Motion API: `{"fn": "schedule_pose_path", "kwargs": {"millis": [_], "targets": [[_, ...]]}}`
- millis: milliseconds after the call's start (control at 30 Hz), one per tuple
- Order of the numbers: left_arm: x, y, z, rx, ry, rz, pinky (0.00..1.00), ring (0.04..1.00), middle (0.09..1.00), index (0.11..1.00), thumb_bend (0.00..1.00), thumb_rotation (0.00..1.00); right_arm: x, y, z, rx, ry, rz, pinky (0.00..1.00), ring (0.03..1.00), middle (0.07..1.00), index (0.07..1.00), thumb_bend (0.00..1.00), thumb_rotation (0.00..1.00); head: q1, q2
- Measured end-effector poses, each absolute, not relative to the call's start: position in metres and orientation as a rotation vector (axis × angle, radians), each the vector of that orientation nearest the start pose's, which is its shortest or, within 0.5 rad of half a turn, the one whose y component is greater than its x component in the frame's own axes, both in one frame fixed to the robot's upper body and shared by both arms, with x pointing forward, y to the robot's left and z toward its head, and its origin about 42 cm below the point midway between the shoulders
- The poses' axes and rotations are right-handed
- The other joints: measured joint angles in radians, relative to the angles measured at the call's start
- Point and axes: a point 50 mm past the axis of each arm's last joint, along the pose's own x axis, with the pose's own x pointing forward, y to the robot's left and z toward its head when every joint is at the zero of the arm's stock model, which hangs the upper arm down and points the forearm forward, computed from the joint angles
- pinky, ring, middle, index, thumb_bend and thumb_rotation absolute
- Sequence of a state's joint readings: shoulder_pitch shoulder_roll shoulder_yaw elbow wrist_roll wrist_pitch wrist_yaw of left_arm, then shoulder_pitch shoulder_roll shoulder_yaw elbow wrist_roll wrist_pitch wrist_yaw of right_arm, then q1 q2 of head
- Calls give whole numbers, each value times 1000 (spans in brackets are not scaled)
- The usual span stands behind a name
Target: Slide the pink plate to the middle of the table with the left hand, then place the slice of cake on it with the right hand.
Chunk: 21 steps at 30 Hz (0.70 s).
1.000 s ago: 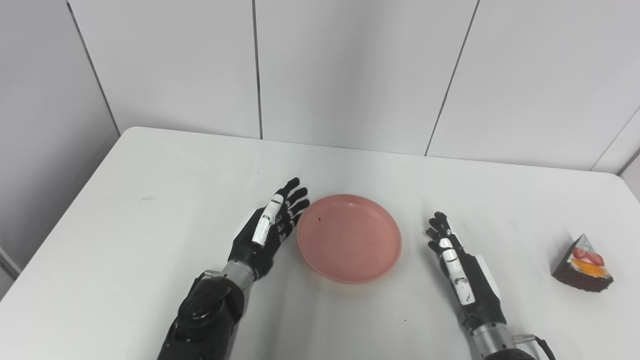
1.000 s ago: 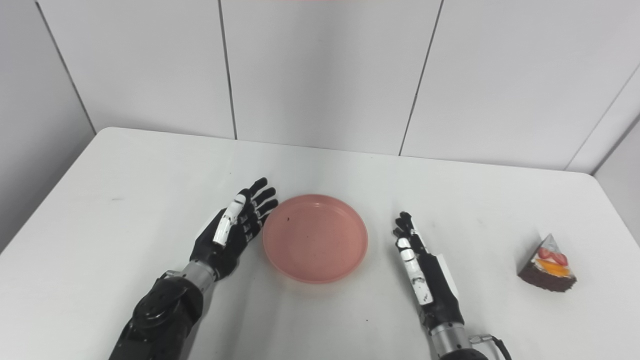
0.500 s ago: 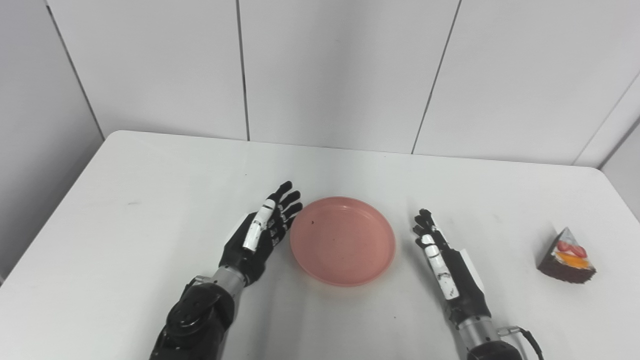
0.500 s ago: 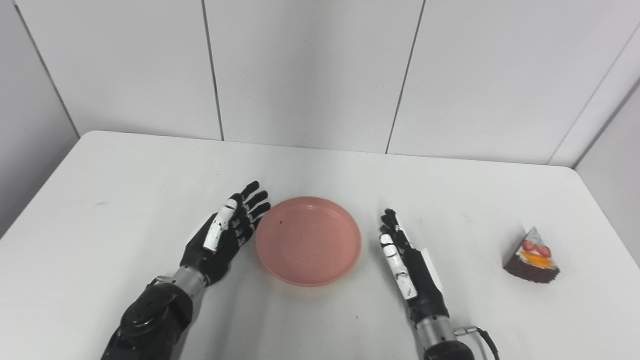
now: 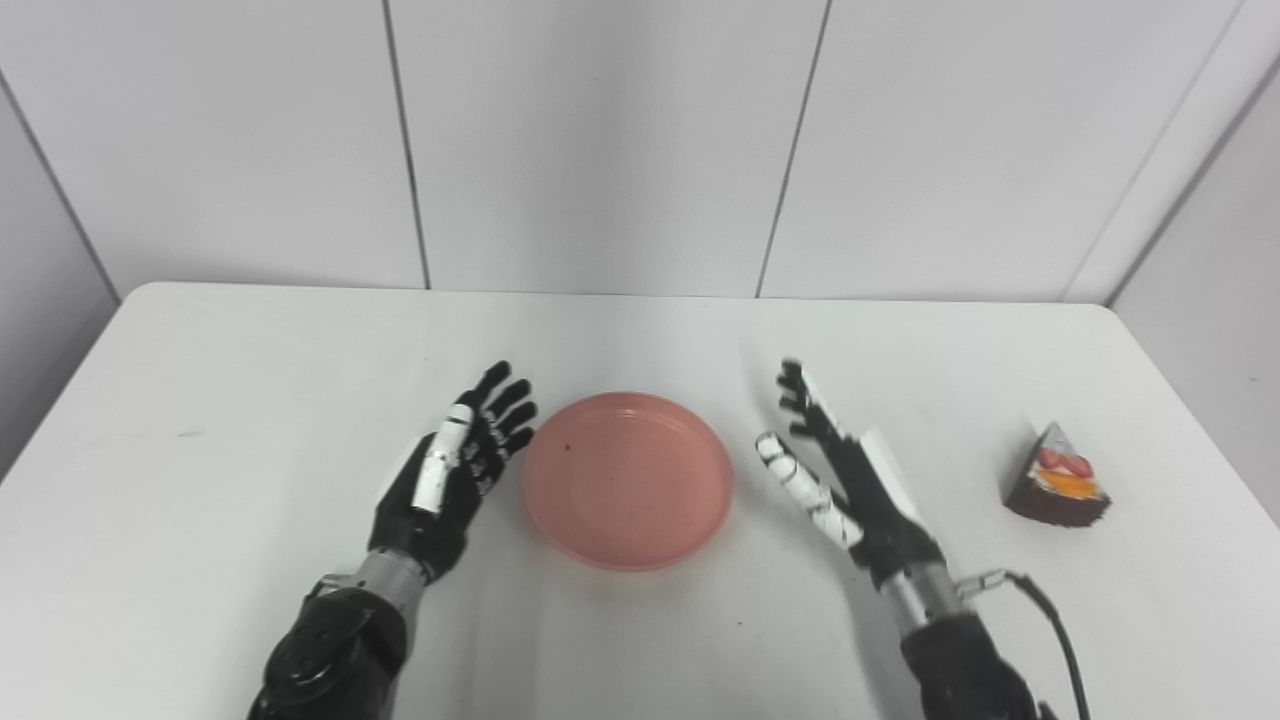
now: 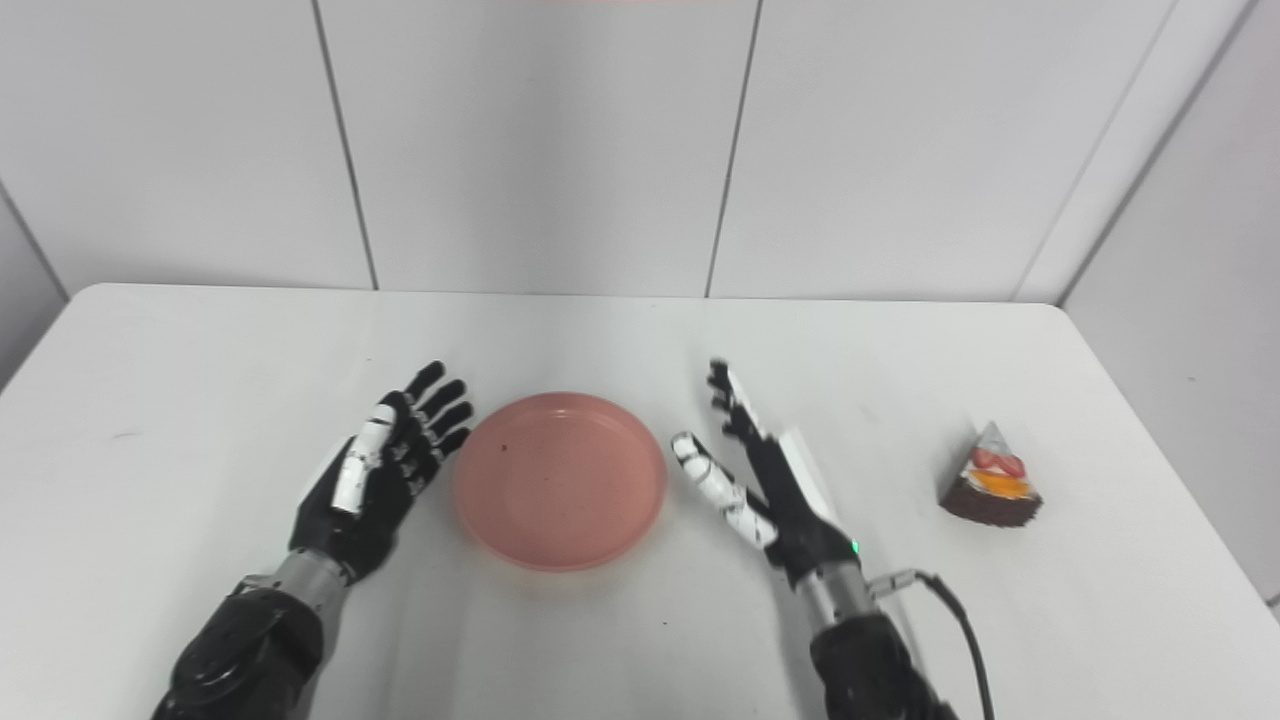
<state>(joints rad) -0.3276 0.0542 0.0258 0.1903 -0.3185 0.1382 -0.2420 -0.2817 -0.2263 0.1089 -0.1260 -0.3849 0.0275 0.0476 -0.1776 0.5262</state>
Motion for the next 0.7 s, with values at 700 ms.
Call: {"fn": "schedule_pose_path", "kwargs": {"millis": [700], "targets": [[412,251,135,-275,-50,-361,848,873,890,886,437,980,352,-292,297,-1052,-477,-168,639,836,955,1000,891,578,-295,-18]]}}
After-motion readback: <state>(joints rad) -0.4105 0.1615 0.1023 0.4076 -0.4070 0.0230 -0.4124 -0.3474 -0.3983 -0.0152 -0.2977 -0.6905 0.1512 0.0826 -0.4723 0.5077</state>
